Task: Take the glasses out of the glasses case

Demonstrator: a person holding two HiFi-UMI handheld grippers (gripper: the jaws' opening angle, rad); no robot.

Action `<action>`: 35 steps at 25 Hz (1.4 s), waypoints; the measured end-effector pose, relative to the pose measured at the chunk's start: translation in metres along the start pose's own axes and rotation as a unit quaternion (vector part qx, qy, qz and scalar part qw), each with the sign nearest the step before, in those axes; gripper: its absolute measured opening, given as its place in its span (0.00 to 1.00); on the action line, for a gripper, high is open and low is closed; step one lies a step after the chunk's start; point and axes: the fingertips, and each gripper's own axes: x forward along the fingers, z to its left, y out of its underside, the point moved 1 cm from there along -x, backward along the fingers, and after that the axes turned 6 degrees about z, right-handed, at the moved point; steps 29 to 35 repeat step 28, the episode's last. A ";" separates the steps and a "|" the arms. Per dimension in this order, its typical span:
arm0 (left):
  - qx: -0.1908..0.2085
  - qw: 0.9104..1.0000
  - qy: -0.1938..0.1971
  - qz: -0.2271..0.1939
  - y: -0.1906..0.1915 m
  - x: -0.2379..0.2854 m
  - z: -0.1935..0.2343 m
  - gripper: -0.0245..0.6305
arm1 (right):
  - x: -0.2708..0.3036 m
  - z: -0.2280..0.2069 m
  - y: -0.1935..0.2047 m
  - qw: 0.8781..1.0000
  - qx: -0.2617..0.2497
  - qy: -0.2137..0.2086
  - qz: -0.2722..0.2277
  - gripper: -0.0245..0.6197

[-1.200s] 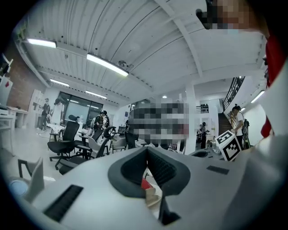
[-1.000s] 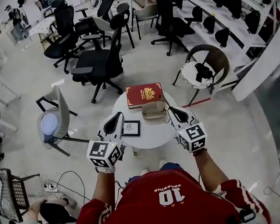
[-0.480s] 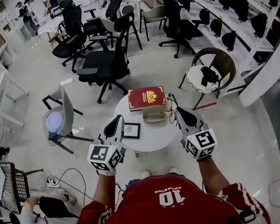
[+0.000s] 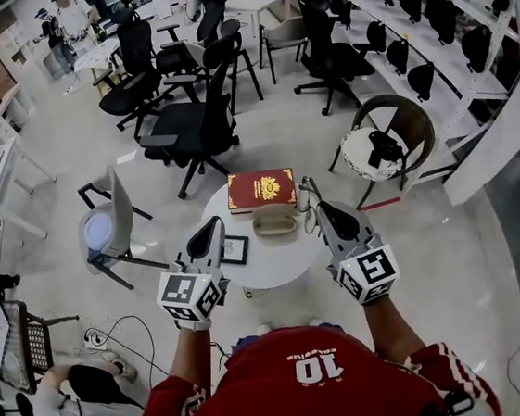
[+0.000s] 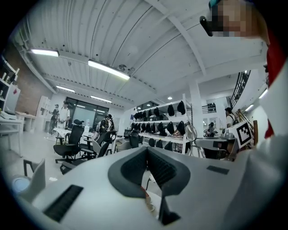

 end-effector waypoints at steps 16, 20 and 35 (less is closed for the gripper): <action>-0.004 1.000 -0.005 0.000 -0.001 0.020 -0.018 0.05 | -0.006 -0.026 -0.004 1.000 0.008 -0.003 -0.002 0.08; -0.005 1.000 -0.005 0.001 0.001 0.020 -0.019 0.05 | -0.008 -0.027 -0.003 1.000 0.010 -0.003 -0.003 0.08; -0.011 1.000 -0.001 0.000 0.002 0.018 -0.020 0.05 | -0.008 -0.028 -0.005 1.000 0.014 -0.004 -0.003 0.08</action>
